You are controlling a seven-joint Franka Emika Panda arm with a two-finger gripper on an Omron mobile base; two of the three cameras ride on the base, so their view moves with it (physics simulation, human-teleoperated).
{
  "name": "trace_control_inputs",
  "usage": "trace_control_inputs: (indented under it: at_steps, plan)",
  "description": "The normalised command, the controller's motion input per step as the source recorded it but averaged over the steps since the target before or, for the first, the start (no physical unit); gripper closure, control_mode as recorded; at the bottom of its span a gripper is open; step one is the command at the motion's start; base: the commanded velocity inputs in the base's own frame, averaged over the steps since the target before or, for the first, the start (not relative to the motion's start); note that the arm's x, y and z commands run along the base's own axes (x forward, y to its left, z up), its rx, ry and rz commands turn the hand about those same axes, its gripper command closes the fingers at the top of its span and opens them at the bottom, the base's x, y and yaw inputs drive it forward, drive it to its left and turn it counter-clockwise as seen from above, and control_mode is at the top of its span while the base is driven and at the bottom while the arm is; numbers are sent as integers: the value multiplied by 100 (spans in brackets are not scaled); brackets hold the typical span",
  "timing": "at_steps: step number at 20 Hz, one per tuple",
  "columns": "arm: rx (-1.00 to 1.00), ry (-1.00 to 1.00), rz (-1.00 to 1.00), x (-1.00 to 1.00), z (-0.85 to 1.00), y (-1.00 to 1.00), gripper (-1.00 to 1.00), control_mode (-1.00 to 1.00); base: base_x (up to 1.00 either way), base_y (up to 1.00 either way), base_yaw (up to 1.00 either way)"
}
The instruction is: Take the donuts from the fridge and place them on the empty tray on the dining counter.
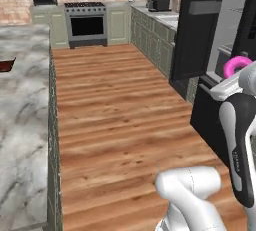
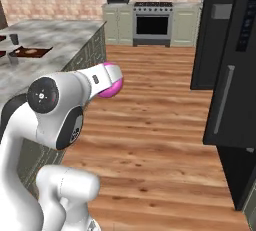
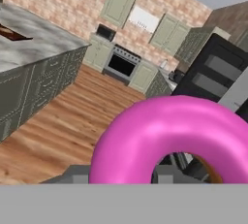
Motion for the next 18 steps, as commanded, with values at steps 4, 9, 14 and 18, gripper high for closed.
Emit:
trace_control_inputs:
  at_steps: [4, 9, 14, 18]
  plan:
    - [0, 0, 0, 0, 0, 0, 100, 100, -100, 33, 17]
    - [0, 0, 0, 0, 0, 0, 100, 100, -99, 47, 13]
    - [0, 0, 0, 0, 0, 0, 100, 100, -5, 100, 11]
    - [0, 0, 0, 0, 0, 0, 100, 100, 0, 100, 8]
